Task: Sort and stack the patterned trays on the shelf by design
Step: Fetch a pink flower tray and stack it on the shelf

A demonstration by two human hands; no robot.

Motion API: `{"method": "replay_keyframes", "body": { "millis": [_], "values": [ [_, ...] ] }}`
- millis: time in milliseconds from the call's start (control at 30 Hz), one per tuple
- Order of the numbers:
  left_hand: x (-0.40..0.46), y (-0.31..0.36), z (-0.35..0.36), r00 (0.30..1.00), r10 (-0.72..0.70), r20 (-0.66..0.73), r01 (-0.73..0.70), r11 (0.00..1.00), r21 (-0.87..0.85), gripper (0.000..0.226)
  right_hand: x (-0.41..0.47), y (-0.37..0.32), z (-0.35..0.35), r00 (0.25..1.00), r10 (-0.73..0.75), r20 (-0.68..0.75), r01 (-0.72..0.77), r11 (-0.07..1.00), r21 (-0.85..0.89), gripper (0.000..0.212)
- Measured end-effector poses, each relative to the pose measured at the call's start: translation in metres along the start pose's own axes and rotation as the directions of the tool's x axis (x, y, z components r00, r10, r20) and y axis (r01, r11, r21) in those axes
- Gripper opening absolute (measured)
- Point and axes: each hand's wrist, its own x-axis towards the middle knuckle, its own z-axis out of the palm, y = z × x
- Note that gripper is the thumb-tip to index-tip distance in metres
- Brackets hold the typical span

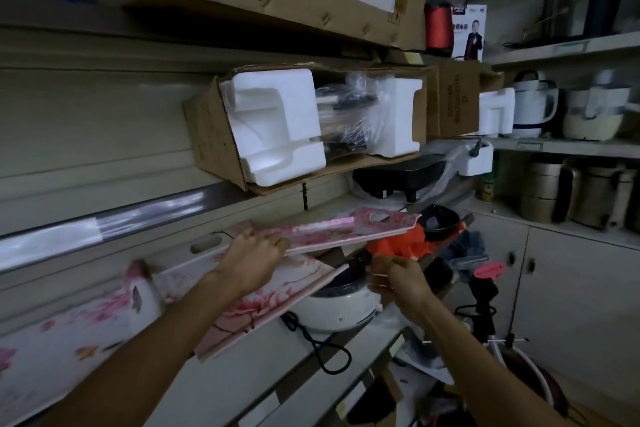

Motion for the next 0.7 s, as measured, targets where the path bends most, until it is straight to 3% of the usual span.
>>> {"method": "replay_keyframes", "body": {
  "millis": [133, 300, 367, 533, 600, 700],
  "values": [
    [0.009, 0.02, -0.023, 0.997, 0.051, -0.062, -0.053, 0.998, -0.035, 0.028, 0.02, -0.007, 0.001, 0.995, 0.019, 0.098, -0.041, 0.974, 0.222, 0.03],
    [0.014, 0.042, -0.049, 0.975, 0.109, -0.193, -0.11, 0.994, 0.003, 0.013, 0.038, -0.023, 0.011, 0.979, 0.046, 0.2, -0.114, 0.932, 0.343, 0.058],
    [0.012, 0.05, -0.053, 0.963, 0.111, -0.244, -0.118, 0.993, -0.015, 0.025, 0.039, -0.031, 0.016, 0.97, 0.074, 0.232, -0.162, 0.907, 0.39, 0.051],
    [0.007, 0.059, -0.058, 0.963, 0.062, -0.262, -0.069, 0.997, -0.019, 0.015, 0.032, -0.04, 0.023, 0.978, 0.13, 0.166, -0.191, 0.877, 0.44, 0.012],
    [0.001, 0.062, -0.063, 0.955, 0.039, -0.293, -0.06, 0.996, -0.062, 0.015, 0.028, -0.039, 0.021, 0.98, 0.131, 0.152, -0.183, 0.891, 0.415, 0.014],
    [-0.011, 0.066, -0.077, 0.964, -0.08, -0.254, 0.003, 0.957, -0.29, 0.034, 0.023, -0.039, 0.015, 0.985, 0.102, 0.137, -0.149, 0.907, 0.394, 0.016]
  ]
}}
